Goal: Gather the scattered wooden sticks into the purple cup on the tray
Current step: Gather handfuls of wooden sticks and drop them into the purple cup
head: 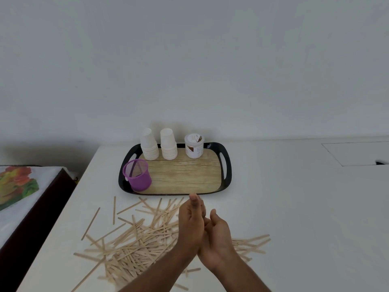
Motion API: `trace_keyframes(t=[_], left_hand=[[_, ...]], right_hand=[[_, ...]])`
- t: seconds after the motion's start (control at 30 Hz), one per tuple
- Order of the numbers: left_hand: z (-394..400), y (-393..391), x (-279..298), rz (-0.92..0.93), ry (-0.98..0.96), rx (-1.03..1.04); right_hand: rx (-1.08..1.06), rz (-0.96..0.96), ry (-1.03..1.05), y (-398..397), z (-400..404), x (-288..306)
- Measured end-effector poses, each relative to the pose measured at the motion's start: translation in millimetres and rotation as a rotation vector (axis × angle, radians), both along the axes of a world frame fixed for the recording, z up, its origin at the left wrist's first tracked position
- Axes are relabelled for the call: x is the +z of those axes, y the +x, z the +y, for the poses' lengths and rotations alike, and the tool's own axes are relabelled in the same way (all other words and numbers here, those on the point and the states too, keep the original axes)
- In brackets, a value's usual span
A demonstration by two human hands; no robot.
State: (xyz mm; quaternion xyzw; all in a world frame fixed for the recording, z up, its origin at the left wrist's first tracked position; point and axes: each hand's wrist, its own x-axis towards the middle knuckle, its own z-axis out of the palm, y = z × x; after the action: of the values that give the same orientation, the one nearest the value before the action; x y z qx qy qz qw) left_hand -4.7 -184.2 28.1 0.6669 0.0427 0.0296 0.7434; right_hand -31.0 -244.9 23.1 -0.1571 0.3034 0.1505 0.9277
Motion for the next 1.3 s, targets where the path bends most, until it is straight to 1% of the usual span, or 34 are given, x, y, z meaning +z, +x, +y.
trace_keyframes(t=[0.07, 0.13, 0.27, 0.37, 0.43, 0.53, 0.67, 0.77, 0.87, 1.0, 1.03, 1.1, 1.17, 1.2, 1.23, 1.3], left_hand=[[2, 2, 6, 0.004, -0.034, 0.035], [6, 8, 16, 0.051, -0.122, 0.089], [22, 26, 18, 0.23, -0.372, 0.188], [31, 31, 12, 0.342, -0.493, 0.229], [35, 31, 10, 0.358, -0.521, 0.252], [39, 31, 8, 0.376, -0.561, 0.287], [42, 31, 6, 0.391, -0.57, 0.283], [46, 32, 3, 0.327, -0.522, 0.252], [60, 28, -7, 0.2, -0.326, 0.217], [90, 20, -18, 0.073, 0.039, 0.137], [105, 20, -27, 0.056, 0.169, 0.152], [147, 19, -58, 0.027, 0.526, 0.187], [191, 16, -94, 0.052, 0.911, 0.171], [209, 13, -110, 0.08, 1.052, 0.15], [224, 9, -121, 0.106, 1.149, 0.124], [241, -2, -136, 0.11, 1.267, 0.055]], right_hand=[[0.017, -0.044, -0.047, 0, -3, -1], [0.047, -0.113, -0.152, 0, -6, -3], [0.133, -0.278, -0.369, -6, -5, -4], [0.13, -0.289, -0.556, -10, -2, -11], [0.104, -0.275, -0.68, -12, 0, -13], [0.092, -0.318, -0.822, -12, 1, -11], [0.046, -0.349, -0.923, -10, 4, -8], [0.016, -0.349, -1.002, -7, 6, -6], [0.036, -0.338, -0.994, -2, 8, -5], [0.036, -0.289, -1.009, 6, 1, -4], [0.037, -0.277, -1.015, 10, 1, -4], [0.043, -0.26, -1.038, 19, 2, -5], [0.055, -0.269, -1.072, 30, 4, -5], [0.065, -0.286, -1.096, 37, 6, -4], [0.077, -0.307, -1.132, 45, 9, -2], [0.108, -0.369, -1.245, 64, 16, 2]])
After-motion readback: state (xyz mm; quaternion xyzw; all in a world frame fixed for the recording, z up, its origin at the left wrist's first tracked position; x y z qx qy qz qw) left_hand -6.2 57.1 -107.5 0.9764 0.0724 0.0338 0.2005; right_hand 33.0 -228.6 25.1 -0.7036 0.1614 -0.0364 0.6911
